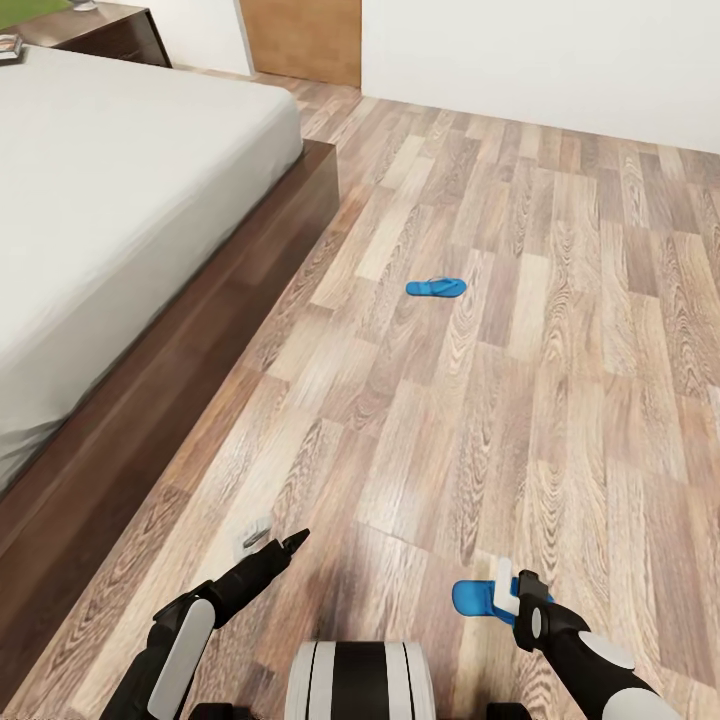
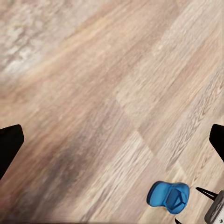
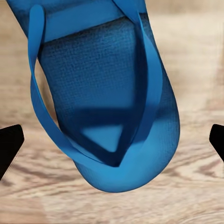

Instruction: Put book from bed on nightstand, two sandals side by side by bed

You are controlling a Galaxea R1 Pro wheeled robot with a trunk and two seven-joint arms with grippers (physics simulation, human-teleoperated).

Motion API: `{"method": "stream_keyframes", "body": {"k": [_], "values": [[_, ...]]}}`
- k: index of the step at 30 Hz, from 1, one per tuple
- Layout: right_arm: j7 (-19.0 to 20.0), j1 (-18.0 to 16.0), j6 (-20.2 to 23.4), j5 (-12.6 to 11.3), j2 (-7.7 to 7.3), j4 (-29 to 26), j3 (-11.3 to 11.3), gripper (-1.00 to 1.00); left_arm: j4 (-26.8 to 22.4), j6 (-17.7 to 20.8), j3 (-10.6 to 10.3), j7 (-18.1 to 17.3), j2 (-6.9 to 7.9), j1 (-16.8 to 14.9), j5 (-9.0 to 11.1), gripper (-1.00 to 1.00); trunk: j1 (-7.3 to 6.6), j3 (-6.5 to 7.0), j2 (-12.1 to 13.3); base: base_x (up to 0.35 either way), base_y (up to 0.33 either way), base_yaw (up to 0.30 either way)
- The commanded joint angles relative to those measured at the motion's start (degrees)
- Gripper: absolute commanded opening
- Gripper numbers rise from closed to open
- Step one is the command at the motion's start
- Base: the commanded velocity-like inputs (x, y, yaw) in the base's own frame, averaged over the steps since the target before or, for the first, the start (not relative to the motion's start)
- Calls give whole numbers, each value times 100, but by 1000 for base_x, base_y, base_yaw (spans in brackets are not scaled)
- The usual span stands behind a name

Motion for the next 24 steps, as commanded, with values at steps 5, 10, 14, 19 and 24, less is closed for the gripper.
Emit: {"method": "stream_keyframes", "body": {"k": [5, 10, 14, 19, 24], "values": [[31, 0, 30, 41, -6, -14, 31, 100, -3, 51, 22, -16, -7, -2, 29, 100, 9, -93, -7, 0, 0, 0], [31, 0, 30, 41, -6, -15, 29, 100, -3, 50, 22, -16, -7, -2, 29, 100, 9, -93, -7, 0, 0, 0], [31, 0, 30, 41, -6, -15, 29, 100, -3, 51, 22, -16, -7, -2, 27, 100, 9, -93, -7, 0, 0, 0], [31, 0, 30, 41, -6, -16, 28, 100, -3, 50, 22, -16, -7, -2, 27, 100, 9, -93, -7, 0, 0, 0], [31, 0, 30, 41, -6, -16, 28, 100, -3, 50, 22, -16, -7, -2, 29, 100, 9, -93, -7, 0, 0, 0]]}}
